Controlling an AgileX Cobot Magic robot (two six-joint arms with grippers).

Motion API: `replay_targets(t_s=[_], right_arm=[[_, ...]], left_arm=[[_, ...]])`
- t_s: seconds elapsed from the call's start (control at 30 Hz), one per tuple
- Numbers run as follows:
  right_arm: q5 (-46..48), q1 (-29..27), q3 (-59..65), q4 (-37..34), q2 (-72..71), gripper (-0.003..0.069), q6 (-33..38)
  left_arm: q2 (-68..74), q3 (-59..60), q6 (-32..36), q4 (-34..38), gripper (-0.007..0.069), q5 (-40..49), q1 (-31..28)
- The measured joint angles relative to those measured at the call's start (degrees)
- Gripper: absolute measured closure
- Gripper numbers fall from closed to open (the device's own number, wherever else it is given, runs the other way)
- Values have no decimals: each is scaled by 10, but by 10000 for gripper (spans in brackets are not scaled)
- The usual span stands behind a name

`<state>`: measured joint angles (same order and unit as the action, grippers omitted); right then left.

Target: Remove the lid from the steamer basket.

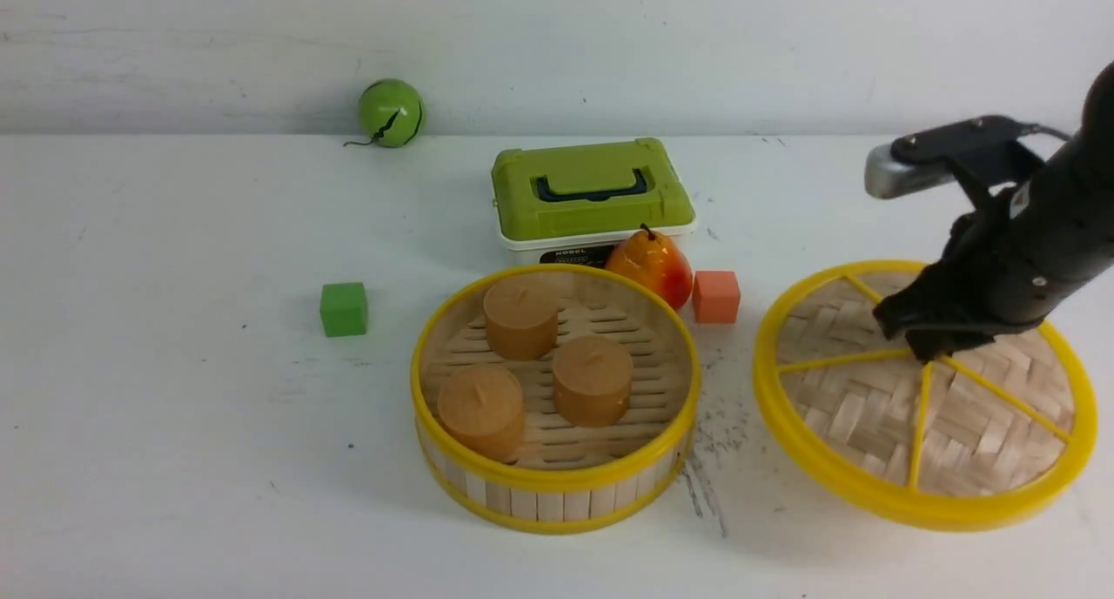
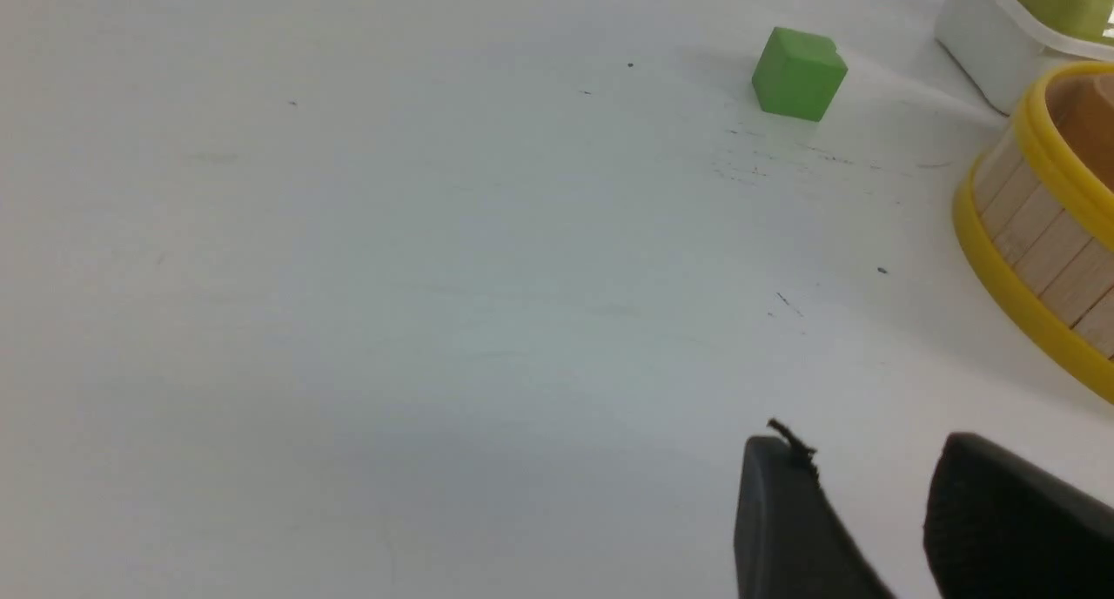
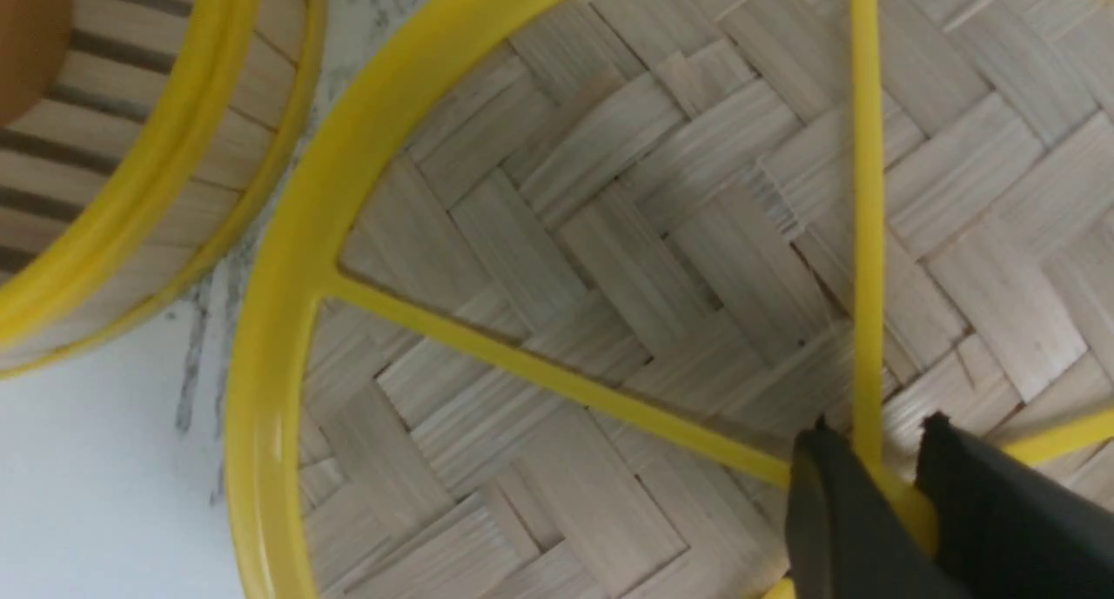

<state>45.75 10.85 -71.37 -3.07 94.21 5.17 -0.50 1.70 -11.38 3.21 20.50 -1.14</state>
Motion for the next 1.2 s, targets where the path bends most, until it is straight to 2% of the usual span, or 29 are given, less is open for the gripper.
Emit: replay_targets(t_s=[0.2, 0.5, 0.73, 0.83, 1.0, 1.1, 1.2], right_arm=[[-64, 0, 4, -2, 67, 552, -1], [-78, 0, 4, -6, 111, 549, -1], [-72, 0, 4, -14, 106, 462, -1], [-36, 0, 4, -30, 62, 384, -1], [-10, 3, 5, -32, -46, 375, 6], [-10, 11, 23, -32, -150, 412, 29], [-20, 12, 83, -46, -281, 493, 39]], left_arm=[[0, 0, 0, 0, 385, 0, 0], [0, 0, 0, 0, 386, 0, 0], [0, 0, 0, 0, 386, 0, 0], [0, 0, 0, 0, 386, 0, 0], [0, 0, 0, 0, 386, 0, 0], [0, 0, 0, 0, 386, 0, 0], [0, 0, 0, 0, 386, 0, 0]])
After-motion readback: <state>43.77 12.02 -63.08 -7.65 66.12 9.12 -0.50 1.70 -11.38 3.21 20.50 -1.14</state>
